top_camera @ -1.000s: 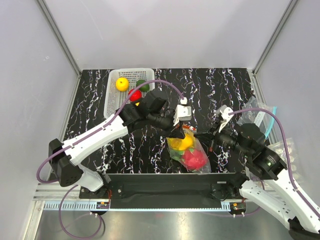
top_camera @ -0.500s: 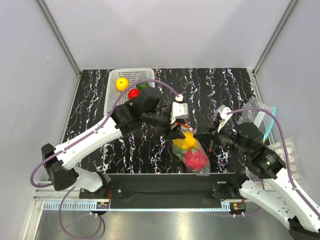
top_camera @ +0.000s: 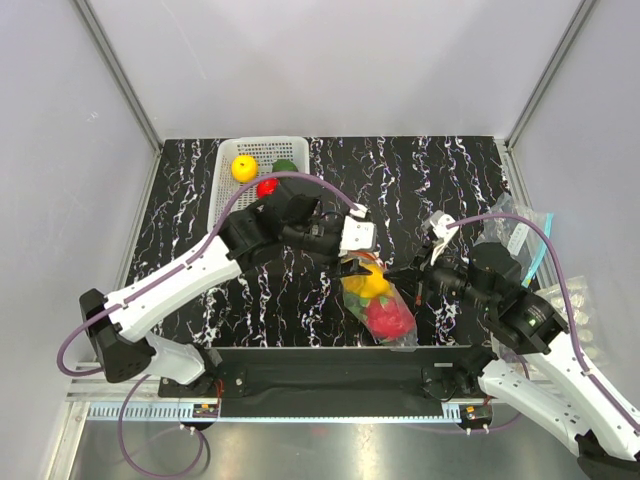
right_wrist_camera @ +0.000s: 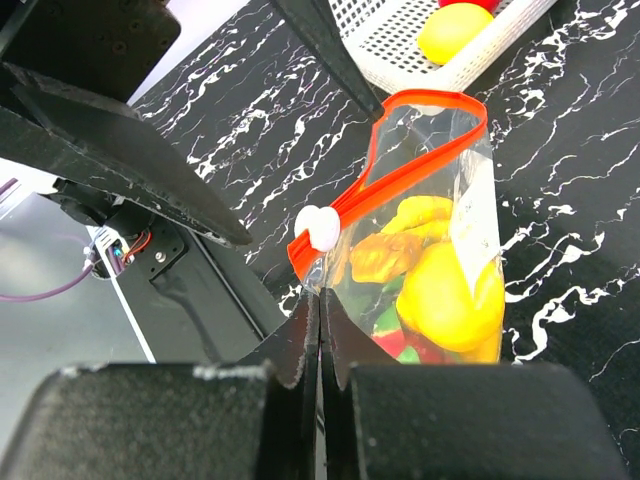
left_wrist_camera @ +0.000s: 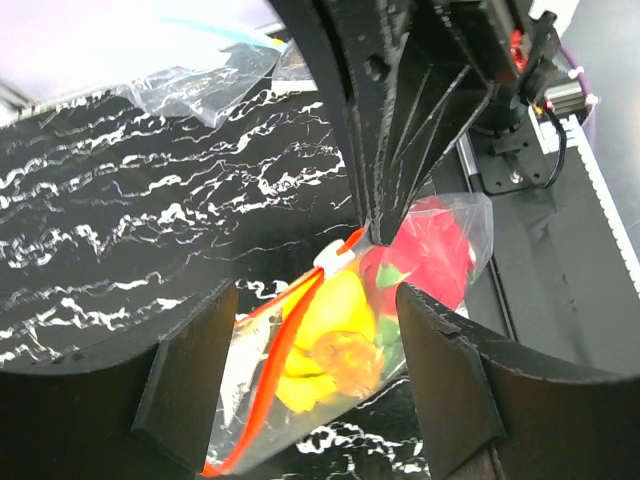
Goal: Place the food in the zip-top bag and seal the zipper
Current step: Zip the zipper food storage bag at the center of the board.
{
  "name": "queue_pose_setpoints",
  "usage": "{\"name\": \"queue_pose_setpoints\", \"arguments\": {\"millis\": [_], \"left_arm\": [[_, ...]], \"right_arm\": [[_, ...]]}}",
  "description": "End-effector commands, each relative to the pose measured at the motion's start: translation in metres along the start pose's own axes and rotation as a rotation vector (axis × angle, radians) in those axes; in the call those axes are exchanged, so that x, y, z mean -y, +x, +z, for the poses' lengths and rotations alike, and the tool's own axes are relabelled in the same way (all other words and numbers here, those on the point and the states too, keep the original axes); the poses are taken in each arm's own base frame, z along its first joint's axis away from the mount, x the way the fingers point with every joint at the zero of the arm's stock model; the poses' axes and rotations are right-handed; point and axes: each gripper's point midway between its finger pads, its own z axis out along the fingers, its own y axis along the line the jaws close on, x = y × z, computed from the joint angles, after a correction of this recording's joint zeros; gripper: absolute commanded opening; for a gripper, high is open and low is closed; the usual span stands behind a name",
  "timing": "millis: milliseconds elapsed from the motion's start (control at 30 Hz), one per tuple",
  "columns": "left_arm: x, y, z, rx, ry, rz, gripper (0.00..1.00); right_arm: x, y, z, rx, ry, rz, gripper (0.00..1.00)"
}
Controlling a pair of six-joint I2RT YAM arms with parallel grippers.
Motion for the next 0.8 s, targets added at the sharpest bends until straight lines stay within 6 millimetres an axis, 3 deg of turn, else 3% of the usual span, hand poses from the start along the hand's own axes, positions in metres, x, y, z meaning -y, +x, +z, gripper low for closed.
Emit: {"name": "queue_pose_setpoints", "arguments": {"millis": [0, 167, 433, 467, 600, 767], "left_arm": [[-0.007, -0.028, 0.000, 0.064, 0.018, 0.129, 0.68], [-0.004, -0.021, 0.010, 0.031, 0.078, 0.115, 0.53], [0.010, -0.016, 0.017, 0.016, 0.155, 0.138, 0.45], [0.011, -0.014, 0.018, 0.011, 0.161, 0.136, 0.42], [0.010, -0.013, 0.019, 0.008, 0.157, 0.134, 0.11], [0.005, -0.010, 0.019, -0.009, 0.127, 0.124, 0.02]], "right_arm": [[-0.021, -0.044, -0.009, 0.131, -0.072, -0.056, 0.00], [-0.021, -0.045, -0.009, 0.129, -0.073, -0.060, 0.00], [-0.022, -0.046, -0.009, 0.129, -0.075, -0.068, 0.00], [-0.022, -0.046, -0.009, 0.125, -0.076, -0.069, 0.00], [-0.022, -0.047, -0.010, 0.128, -0.076, -0.070, 0.00], [-0.021, -0.046, -0.015, 0.137, -0.064, -0.071, 0.00]]}}
